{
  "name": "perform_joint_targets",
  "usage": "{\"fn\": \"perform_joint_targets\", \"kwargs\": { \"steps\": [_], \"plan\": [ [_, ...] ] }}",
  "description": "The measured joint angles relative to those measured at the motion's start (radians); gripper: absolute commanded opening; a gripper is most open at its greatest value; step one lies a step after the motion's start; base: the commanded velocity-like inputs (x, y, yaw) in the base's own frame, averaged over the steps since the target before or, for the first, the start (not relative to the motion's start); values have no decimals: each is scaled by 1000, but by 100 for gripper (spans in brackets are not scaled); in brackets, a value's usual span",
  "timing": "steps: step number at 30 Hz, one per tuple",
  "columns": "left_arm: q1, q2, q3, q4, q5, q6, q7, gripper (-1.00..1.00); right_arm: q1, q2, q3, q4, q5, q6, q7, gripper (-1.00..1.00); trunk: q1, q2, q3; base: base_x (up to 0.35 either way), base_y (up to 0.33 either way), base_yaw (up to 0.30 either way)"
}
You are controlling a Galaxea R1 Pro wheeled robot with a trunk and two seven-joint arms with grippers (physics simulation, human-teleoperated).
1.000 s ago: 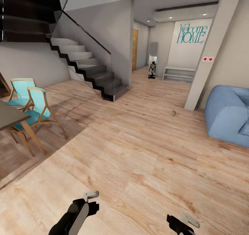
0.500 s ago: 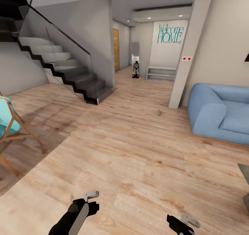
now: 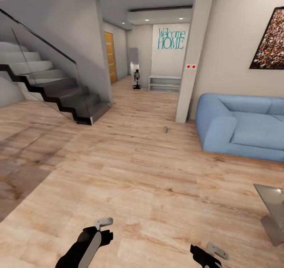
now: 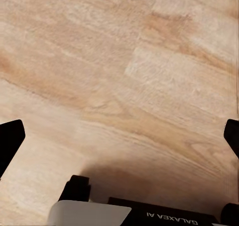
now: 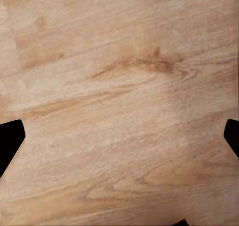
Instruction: Place each of the two pumpkins and all three candles from the living room inside a cabinet in the living room (use any cabinet), then make sure every cabinet is closed, and position the cauldron so it is next to a table in the living room.
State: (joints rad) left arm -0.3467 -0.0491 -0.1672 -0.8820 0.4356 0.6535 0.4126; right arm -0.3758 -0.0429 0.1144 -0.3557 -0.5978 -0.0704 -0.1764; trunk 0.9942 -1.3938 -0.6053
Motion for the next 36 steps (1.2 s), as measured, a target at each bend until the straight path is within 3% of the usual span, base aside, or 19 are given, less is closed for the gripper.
{"fn": "perform_joint_targets", "kwargs": {
  "steps": [36],
  "plan": [
    [0,0,0,0,0,0,0,100,0,0,4,1,1,-2,0,100,0,0,-1,331,0,-12]
  ]
}}
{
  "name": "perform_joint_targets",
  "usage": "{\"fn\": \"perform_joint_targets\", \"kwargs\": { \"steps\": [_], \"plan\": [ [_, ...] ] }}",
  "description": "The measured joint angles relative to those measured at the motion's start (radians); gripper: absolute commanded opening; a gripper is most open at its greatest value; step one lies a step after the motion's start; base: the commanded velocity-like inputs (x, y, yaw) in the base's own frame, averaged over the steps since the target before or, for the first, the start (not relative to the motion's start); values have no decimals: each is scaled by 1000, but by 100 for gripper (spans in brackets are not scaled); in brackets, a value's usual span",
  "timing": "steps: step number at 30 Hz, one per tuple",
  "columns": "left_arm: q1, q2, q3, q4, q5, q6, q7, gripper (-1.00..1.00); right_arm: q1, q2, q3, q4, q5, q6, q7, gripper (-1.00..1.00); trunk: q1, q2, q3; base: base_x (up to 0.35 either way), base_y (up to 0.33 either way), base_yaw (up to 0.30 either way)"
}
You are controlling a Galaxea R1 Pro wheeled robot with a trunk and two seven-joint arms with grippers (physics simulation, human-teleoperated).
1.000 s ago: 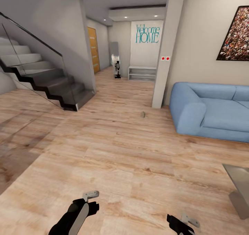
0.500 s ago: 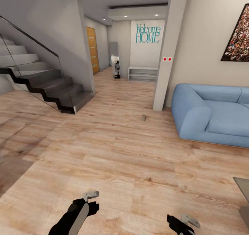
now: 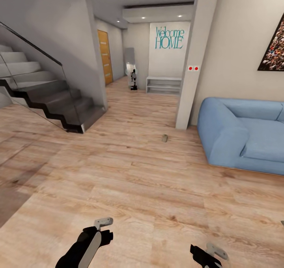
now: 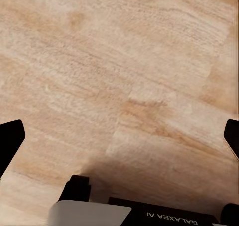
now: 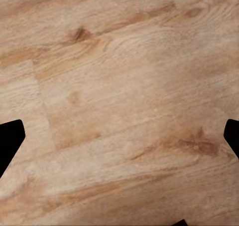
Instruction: Place each of the two pumpkins and all three candles from the living room inside a cabinet in the living room (use any cabinet), then make sure every cabinet is closed, and position the cauldron so it is next to a table in the living room.
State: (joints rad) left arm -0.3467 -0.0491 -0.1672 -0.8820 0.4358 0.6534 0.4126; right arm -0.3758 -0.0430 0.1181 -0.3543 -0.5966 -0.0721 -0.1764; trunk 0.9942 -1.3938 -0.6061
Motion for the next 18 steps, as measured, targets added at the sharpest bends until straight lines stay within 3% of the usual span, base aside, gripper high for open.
{"fn": "perform_joint_targets", "kwargs": {
  "steps": [18],
  "plan": [
    [0,0,0,0,-2,-2,2,100,0,1,0,-2,3,0,0,100,0,0,0,331,0,0]
  ]
}}
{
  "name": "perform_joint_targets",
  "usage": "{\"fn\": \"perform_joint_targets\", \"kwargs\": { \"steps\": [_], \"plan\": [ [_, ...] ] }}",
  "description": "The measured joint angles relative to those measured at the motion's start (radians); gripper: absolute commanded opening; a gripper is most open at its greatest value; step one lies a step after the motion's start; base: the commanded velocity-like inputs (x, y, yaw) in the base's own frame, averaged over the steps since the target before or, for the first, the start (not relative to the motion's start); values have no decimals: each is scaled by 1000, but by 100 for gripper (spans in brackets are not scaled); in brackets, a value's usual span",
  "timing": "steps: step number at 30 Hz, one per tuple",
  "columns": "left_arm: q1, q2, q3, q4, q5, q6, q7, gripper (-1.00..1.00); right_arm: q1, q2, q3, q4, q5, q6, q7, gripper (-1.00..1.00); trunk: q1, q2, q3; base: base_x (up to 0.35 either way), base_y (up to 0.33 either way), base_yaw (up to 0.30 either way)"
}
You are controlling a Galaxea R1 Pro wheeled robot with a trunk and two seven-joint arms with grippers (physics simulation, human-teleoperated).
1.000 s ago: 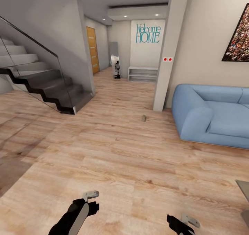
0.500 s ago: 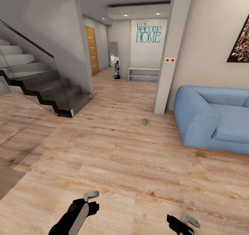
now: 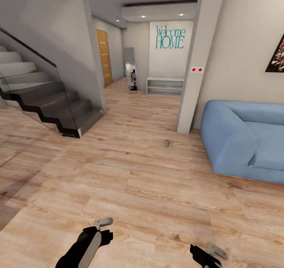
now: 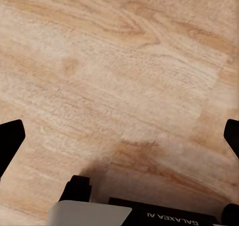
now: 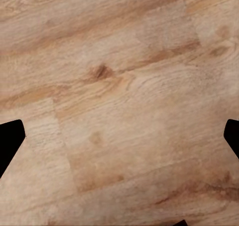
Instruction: Place each of the two pumpkins and all three candles from the living room inside a cabinet in the living room (use any cabinet), then make sure every cabinet is closed, and position the cauldron so it is next to a table in the living room.
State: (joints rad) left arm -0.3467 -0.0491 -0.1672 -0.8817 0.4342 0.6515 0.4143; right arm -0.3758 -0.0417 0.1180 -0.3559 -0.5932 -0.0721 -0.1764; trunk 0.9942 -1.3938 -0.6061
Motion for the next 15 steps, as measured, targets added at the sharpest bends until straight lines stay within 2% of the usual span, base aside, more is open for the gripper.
{"fn": "perform_joint_targets", "kwargs": {
  "steps": [15],
  "plan": [
    [0,3,0,17,0,-62,2,100,0,2,-1,4,0,1,0,100,0,0,0,331,0,0]
  ]
}}
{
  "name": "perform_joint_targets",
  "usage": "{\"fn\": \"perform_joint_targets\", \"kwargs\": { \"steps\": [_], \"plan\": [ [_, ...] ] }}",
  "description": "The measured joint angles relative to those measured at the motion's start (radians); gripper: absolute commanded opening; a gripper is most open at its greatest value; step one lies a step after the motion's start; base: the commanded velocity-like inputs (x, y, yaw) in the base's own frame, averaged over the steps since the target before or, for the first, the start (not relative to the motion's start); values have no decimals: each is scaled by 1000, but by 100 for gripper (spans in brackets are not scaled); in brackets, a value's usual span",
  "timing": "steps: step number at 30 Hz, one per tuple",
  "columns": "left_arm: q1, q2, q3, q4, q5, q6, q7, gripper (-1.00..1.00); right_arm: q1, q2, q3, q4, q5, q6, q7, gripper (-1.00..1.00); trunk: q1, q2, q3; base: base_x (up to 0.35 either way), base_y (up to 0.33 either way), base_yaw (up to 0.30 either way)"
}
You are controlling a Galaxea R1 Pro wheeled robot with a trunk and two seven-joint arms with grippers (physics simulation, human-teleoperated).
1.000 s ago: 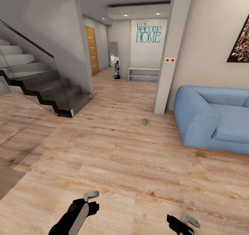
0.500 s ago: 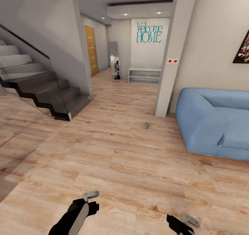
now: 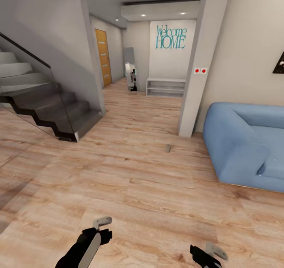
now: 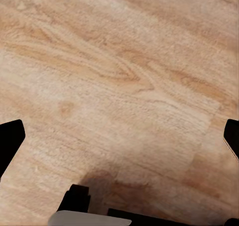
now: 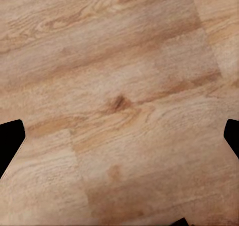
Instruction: Place each of the two pumpkins and all three candles from the living room inside a cabinet in the living room (use any cabinet), then make sure every cabinet is closed, and position the cauldron so it is next to a table in the living room.
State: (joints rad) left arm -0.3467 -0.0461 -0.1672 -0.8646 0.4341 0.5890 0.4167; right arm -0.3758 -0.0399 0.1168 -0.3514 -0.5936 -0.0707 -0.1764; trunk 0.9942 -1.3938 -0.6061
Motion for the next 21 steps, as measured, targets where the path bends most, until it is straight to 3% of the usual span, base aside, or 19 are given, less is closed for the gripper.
{"fn": "perform_joint_targets", "kwargs": {
  "steps": [3,9,15,21],
  "plan": [
    [0,0,1,12,0,-8,1,100,0,0,0,1,0,0,0,100,0,0,0,331,0,0],
    [0,-1,3,59,-11,-97,-1,100,0,0,0,1,0,0,0,100,0,0,0,331,0,0],
    [0,-4,3,66,-38,-108,-1,100,0,0,0,1,-1,0,0,100,0,0,0,331,0,0],
    [0,-6,2,67,-42,-110,-1,100,0,-1,1,1,-2,0,0,100,0,0,0,331,0,0]
  ]
}}
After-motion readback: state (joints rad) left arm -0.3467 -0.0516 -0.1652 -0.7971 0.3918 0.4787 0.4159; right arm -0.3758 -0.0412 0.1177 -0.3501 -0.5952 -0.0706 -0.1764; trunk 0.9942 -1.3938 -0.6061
